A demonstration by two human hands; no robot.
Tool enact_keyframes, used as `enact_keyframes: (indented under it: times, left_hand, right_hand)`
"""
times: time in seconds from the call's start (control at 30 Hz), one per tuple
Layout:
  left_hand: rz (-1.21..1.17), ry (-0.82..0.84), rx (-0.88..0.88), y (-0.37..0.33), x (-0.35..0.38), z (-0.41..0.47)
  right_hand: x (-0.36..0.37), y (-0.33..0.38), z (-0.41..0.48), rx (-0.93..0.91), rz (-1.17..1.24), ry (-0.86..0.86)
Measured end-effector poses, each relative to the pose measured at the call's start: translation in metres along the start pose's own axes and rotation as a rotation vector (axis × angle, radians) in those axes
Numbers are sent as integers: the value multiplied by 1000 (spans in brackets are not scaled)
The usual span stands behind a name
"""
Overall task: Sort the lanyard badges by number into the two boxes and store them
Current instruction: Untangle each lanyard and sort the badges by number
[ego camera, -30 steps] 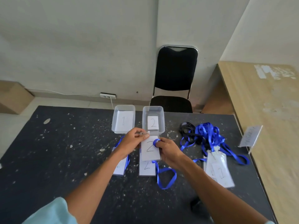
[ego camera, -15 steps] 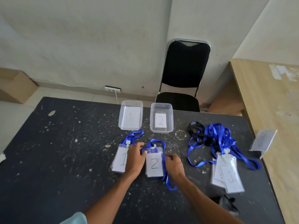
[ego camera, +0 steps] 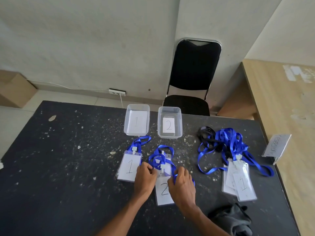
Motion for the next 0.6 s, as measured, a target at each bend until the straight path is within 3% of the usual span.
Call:
enact_keyframes:
  times: [0.1,0.2,0.3,0.47,0.6]
  left_hand:
    - [19,44,-22,7,3,-6]
    - [11,84,4,8,5,-6]
    - [-34,74,27,5,3,-5]
    - [-145,41,116,-14,-7,4]
    - [-221,31,183,-30,-12,16]
  right_hand:
    - [14,-3,-3,11,-37,198]
    - [16,-4,-3,56,17,260]
    - [16,-10,-1,108,101,266]
    - [5,-5,17,205,467,242]
    - [-9,0,47,207,559,155]
Point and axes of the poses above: each hand's wrist, its own z-axis towards the middle knuckle, its own x-axis out of the palm, y = z × x, the point moved 6 cm from there along z, towards the middle knuckle, and after that the axes turned 12 degrees about -z, right-handed, at the moved point
